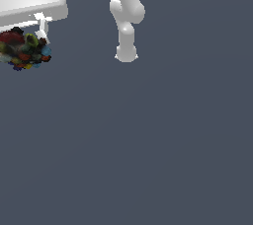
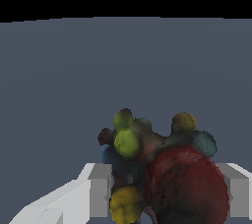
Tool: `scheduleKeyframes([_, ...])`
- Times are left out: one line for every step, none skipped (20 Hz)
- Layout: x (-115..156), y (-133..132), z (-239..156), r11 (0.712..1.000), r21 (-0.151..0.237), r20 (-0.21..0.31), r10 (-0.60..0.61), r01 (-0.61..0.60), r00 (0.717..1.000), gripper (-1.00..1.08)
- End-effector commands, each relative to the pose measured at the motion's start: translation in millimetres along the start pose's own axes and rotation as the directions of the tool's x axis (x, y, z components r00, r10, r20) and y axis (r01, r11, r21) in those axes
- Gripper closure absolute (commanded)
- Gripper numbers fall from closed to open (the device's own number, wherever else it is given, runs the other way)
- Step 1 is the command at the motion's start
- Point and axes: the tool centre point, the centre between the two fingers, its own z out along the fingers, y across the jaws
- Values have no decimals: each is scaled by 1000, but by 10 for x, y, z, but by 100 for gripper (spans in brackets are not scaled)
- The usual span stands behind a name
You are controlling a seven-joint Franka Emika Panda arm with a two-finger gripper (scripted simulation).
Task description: Pick up the object and move it to a goal position.
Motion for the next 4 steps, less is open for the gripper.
scheduleKeyframes([37, 25, -50, 1000, 5, -11, -7, 7, 1000, 108])
scheduleKeyframes([42, 31, -59, 1000, 6, -13, -7, 7, 1000, 108])
scheduleKeyframes([44, 35, -64, 1000, 6, -14, -8, 8, 1000, 108])
scheduleKeyframes([44, 37, -64, 1000, 6, -14, -8, 8, 1000, 108])
